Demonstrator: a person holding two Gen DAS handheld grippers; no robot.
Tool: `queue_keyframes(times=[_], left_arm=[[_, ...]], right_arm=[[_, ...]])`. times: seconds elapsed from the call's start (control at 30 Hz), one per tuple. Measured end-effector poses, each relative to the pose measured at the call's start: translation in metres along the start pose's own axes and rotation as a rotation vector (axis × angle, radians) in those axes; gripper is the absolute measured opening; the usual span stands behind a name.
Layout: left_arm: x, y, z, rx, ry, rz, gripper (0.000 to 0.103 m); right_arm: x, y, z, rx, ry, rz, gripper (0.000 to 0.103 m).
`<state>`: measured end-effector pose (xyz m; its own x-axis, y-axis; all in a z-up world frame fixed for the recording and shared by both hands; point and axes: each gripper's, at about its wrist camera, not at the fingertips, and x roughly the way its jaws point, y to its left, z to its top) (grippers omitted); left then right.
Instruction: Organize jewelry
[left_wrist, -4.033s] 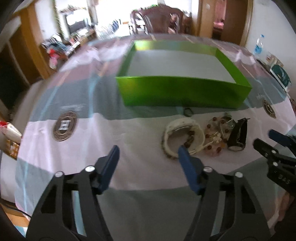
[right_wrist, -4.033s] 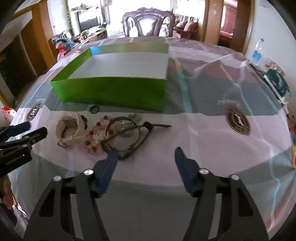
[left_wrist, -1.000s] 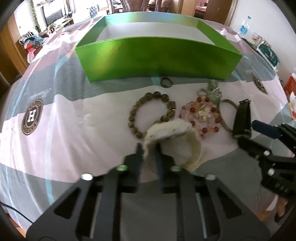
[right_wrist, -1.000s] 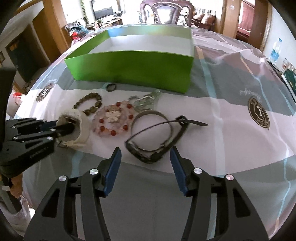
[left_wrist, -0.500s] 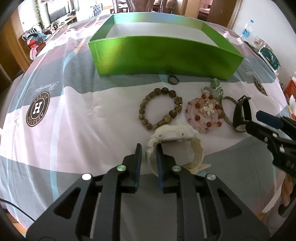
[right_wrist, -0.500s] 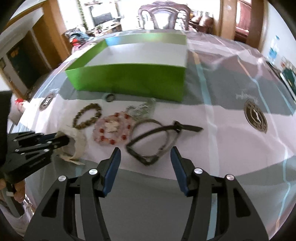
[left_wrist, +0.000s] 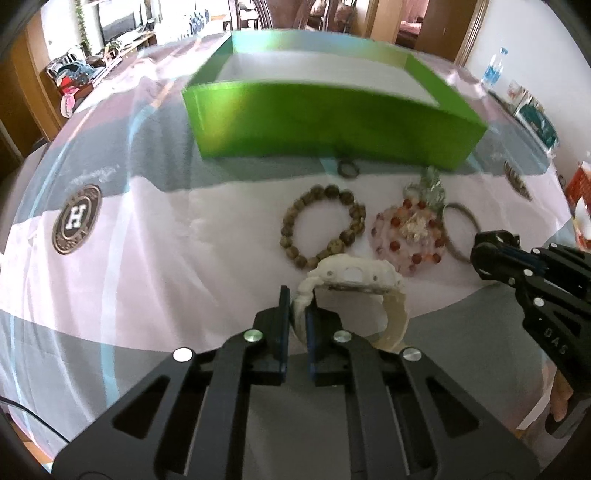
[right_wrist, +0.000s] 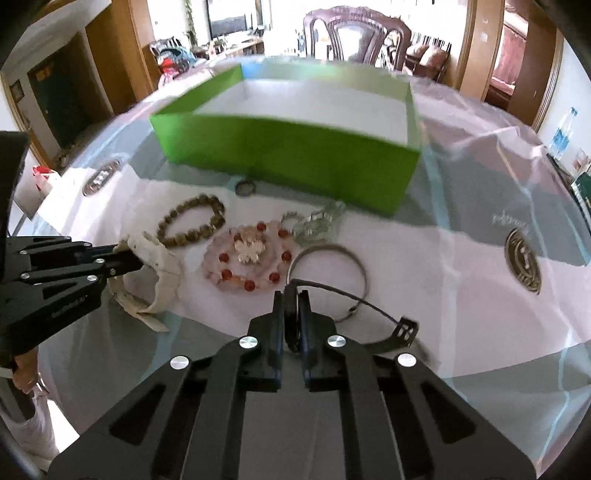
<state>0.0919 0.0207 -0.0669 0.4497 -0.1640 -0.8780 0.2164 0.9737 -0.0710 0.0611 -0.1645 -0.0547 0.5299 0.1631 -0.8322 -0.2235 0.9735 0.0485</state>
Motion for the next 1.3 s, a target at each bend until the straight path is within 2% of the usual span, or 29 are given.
queue_keyframes(times=[0.17,0.3,0.47,0.6,0.73,0.83,0.93,1.0,1.07,1.1,1.23,1.3], left_arm=[[-0.03,0.009,0.014,-0.026,-0.065,-0.018,0.008],[-0.054,0.013,0.037,-0.044,-0.136,0.018,0.009],[-0.072,0.014,0.089,-0.064,-0.223,0.041,0.009],[-0.065,0.018,0.132,-0.092,-0.279,0.071,0.009],[-0.038,0.019,0.158,-0.102,-0.259,0.096,0.01],[-0.014,0.025,0.165,-0.12,-0.221,0.094,0.01],[0.006,0.027,0.165,-0.127,-0.184,0.086,0.013],[0.012,0.026,0.164,-0.123,-0.171,0.066,0.023],[0.01,0.024,0.161,-0.117,-0.185,0.077,0.029],[0.006,0.022,0.158,-0.109,-0.195,0.088,0.031],[-0.008,0.021,0.139,-0.096,-0.204,0.089,0.041],[-0.014,0.023,0.124,-0.099,-0.181,0.086,0.043]], right_arm=[[-0.028,-0.007,0.016,0.002,-0.076,-0.013,0.008],[-0.042,-0.014,0.041,-0.003,-0.154,-0.045,0.008],[-0.053,-0.014,0.087,-0.001,-0.256,-0.024,0.008],[-0.036,-0.021,0.123,0.041,-0.283,-0.041,0.008],[0.011,-0.026,0.149,0.064,-0.207,-0.048,0.008],[0.041,-0.029,0.153,0.081,-0.153,-0.065,0.01],[0.048,-0.028,0.151,0.078,-0.147,-0.074,0.012],[0.046,-0.031,0.149,0.089,-0.134,-0.053,0.019],[0.039,-0.033,0.145,0.095,-0.145,-0.049,0.038],[0.031,-0.035,0.14,0.102,-0.157,-0.056,0.042],[0.005,-0.044,0.123,0.117,-0.178,0.001,0.051],[-0.004,-0.051,0.11,0.134,-0.172,0.0,0.051]])
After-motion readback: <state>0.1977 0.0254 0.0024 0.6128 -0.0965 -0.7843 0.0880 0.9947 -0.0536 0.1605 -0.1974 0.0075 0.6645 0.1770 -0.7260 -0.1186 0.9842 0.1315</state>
